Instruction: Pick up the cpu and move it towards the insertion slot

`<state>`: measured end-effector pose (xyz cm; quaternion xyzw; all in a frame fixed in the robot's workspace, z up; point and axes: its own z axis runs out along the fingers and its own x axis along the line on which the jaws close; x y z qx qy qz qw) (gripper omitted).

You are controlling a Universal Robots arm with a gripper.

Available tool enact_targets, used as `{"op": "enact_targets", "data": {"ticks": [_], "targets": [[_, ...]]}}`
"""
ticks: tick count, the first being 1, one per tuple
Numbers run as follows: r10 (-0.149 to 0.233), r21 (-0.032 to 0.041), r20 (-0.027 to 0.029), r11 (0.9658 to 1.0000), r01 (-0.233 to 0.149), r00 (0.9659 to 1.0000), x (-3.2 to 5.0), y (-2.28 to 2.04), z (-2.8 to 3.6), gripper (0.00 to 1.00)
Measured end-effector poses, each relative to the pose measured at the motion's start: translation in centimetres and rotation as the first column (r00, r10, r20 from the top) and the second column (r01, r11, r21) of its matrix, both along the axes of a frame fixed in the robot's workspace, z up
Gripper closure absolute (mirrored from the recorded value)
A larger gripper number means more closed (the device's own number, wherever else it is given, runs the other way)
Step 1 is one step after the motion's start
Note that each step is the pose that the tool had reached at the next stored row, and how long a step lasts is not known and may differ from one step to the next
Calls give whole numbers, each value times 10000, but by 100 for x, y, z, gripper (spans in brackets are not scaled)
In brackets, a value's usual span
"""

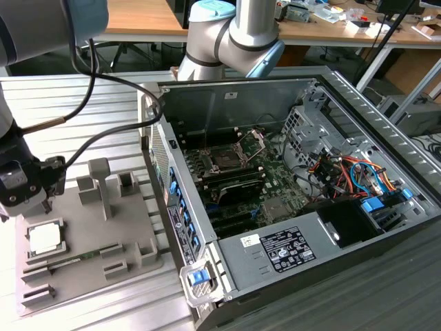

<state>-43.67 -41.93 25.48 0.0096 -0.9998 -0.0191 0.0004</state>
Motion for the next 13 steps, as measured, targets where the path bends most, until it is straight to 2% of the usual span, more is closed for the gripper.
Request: {"op": "enact_targets", "data": {"ticks": [13], "targets": [[21,1,0,10000,-21,10000,-1,-29,-17,40]]}}
